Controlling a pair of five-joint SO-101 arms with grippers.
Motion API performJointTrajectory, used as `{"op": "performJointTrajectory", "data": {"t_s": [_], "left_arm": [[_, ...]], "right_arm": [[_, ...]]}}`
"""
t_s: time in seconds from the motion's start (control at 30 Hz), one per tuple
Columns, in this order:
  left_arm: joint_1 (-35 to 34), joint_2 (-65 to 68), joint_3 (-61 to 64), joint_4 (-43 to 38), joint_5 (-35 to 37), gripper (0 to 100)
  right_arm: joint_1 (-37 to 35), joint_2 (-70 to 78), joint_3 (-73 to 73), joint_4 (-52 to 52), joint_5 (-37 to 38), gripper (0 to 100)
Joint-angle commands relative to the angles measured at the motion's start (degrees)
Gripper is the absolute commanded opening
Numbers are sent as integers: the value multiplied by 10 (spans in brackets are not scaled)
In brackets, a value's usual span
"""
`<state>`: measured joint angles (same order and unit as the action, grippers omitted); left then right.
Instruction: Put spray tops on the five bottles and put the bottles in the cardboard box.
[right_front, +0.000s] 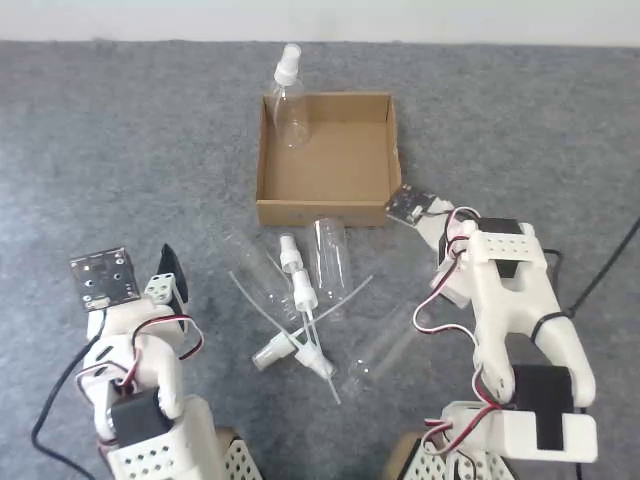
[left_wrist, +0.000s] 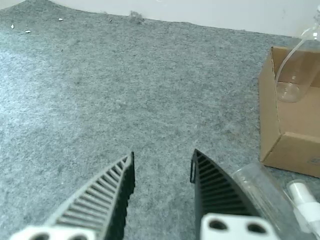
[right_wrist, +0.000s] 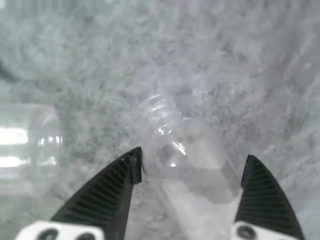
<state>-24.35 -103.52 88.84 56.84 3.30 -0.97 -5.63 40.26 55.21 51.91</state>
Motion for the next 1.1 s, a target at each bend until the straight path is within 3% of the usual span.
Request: {"op": "performJointTrajectory", "data": {"t_s": [0.0, 0.13, 0.33, 0.67, 1.07], "left_arm": [[-1, -4, -7, 0, 0, 174], [-1, -4, -7, 0, 0, 174], [-1, -4, -7, 0, 0, 174], [-1, -4, -7, 0, 0, 174], [-1, -4, -7, 0, 0, 174]], "right_arm": [[4, 1, -10, 0, -59, 271], [4, 2, -10, 2, -33, 288], [0, 2, -10, 3, 27, 399], [-1, 3, -9, 3, 196, 335], [7, 3, -8, 3, 249, 300]]}}
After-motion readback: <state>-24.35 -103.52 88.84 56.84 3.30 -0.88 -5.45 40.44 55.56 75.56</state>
